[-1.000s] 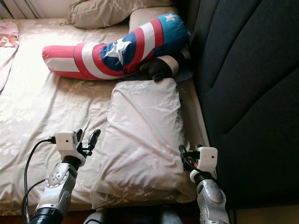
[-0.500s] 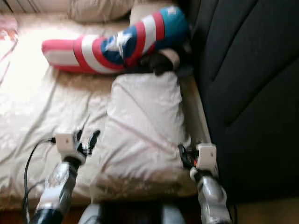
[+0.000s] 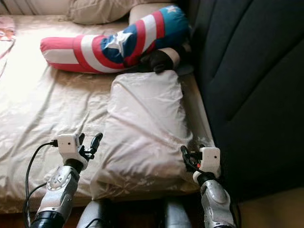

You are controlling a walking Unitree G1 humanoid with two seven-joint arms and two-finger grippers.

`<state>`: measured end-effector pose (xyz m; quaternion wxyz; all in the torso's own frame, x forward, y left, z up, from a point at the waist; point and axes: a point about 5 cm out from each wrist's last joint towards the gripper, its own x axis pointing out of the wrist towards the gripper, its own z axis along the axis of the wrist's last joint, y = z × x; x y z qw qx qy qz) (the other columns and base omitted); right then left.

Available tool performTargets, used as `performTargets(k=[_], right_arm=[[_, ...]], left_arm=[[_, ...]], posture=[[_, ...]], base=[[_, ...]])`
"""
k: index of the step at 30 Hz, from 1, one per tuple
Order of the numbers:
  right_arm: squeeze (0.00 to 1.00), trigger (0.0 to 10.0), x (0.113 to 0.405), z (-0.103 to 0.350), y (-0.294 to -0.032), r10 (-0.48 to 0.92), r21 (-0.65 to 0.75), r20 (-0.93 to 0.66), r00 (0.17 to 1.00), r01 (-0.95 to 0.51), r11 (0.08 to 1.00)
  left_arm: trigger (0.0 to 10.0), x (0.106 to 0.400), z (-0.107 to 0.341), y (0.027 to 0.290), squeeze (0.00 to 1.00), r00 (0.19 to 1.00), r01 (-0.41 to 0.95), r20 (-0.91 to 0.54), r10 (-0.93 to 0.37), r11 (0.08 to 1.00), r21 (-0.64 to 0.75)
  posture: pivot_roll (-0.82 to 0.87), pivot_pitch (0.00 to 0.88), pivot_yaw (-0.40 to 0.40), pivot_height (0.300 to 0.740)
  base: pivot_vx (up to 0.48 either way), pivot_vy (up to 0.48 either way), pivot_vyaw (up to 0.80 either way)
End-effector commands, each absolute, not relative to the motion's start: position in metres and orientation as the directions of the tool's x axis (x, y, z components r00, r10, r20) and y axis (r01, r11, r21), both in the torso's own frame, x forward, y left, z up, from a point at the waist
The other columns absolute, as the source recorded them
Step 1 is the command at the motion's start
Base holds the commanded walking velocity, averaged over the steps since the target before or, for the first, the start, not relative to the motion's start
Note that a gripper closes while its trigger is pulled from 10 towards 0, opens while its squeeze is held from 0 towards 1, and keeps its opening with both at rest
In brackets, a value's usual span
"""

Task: Clean up the room

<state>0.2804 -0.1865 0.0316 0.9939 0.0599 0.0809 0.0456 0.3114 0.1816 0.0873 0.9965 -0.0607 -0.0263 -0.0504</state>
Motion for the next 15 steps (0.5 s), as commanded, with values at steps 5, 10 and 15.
performTargets(k=[5,10,15], right_arm=[[0.0,10.0,0.2772,0.0258,-0.1837,0.106,0.149,-0.18,0.978,-0.079,0.986],[0.0,10.0,0.2761,0.0245,-0.1848,0.101,0.15,-0.185,0.978,-0.073,0.986],[0.0,10.0,0.2793,0.0266,-0.1867,0.092,0.148,-0.18,0.979,-0.065,0.987]], left_arm=[[10.0,0.3047,0.0755,0.185,0.0,0.996,0.094,0.004,-0.094,0.988,-0.127],[10.0,0.3041,0.0752,0.1834,0.0,0.995,0.104,0.002,-0.104,0.987,-0.126],[10.0,0.3042,0.0758,0.1827,0.0,0.994,0.11,0.003,-0.111,0.985,-0.129]], posture=[[-0.09,0.234,-0.039,0.652],[-0.09,0.236,-0.038,0.652],[-0.09,0.238,-0.035,0.652]], base=[[0.27,0.0,0.0],[0.3,0.0,0.0],[0.319,0.0,0.0]])
